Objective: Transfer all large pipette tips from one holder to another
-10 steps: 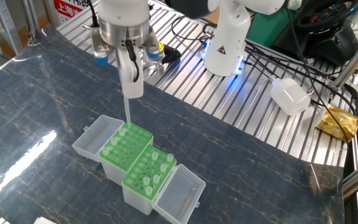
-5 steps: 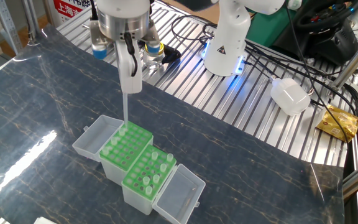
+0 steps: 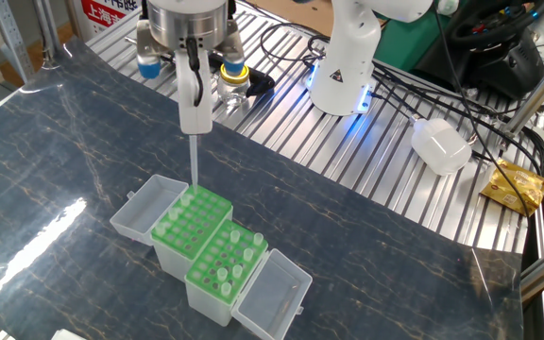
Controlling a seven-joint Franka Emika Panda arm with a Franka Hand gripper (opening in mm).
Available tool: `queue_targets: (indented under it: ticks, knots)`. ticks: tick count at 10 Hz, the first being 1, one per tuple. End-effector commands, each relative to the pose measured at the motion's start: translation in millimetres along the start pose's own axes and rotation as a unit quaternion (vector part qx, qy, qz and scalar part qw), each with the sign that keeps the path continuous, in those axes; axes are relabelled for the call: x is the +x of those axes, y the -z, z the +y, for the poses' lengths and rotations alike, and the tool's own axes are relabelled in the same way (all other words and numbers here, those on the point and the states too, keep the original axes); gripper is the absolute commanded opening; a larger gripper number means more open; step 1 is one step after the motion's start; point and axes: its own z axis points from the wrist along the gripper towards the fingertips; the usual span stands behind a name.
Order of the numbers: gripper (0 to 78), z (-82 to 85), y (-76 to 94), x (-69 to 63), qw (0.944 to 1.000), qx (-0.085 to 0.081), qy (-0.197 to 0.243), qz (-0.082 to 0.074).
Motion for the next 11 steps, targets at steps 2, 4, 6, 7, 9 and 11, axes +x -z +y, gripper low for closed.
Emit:
queue_targets:
  ticks: [2,4,6,7,9,11]
  knots:
    - [1.1,7.3,6.5,11.6,0.9969,-0.014,-0.075,0.018]
    - [1.1,17.5,3.6,22.6,0.9928,-0.008,-0.119,0.013]
    - [1.1,25.9,-0.5,31.4,0.9883,-0.003,-0.152,0.009]
    - [1.1,26.3,-0.8,31.6,0.988,-0.003,-0.154,0.009]
    - [1.1,37.7,-9.5,34.8,0.9807,-0.002,-0.196,0.008]
    - [1.1,43.3,-14.1,34.2,0.9756,-0.002,-0.22,0.008]
